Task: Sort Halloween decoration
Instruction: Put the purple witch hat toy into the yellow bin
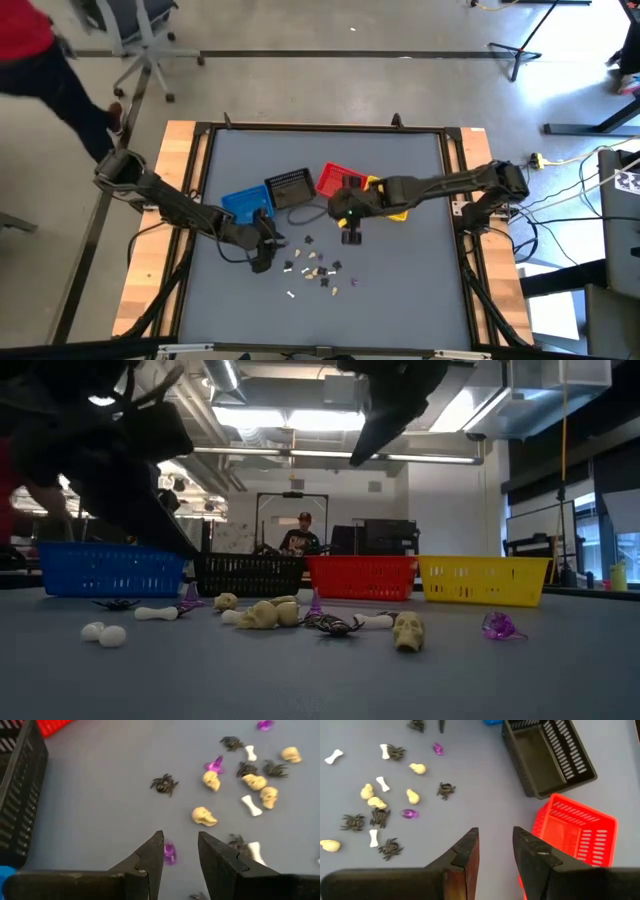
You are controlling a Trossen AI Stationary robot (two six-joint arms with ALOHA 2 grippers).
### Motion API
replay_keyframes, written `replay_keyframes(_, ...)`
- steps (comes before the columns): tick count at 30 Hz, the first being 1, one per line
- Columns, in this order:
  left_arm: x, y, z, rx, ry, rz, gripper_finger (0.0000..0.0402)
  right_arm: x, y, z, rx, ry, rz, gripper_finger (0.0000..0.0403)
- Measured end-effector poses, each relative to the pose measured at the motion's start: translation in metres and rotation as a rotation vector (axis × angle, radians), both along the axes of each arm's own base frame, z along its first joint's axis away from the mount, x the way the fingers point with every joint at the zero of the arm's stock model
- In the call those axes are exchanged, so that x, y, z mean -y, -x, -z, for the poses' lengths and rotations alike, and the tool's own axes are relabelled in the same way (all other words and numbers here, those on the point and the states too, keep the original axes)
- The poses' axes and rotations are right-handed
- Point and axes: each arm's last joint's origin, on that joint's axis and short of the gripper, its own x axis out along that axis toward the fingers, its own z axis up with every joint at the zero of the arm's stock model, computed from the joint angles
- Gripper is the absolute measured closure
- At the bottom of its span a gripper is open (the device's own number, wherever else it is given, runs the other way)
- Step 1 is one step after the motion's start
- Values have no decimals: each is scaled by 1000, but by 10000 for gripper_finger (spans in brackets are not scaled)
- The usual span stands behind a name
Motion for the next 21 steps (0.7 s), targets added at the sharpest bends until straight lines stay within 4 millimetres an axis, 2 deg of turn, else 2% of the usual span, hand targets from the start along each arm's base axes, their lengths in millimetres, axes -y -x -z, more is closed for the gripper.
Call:
replay_keyframes(8, 0, -3, 7, -7, -20, -18, 288, -19, 3, 0, 7, 33, -32, 287)
replay_keyframes(21, 2, -8, 23, -36, -37, -23, 288, -20, 3, 0, 12, 33, -26, 288)
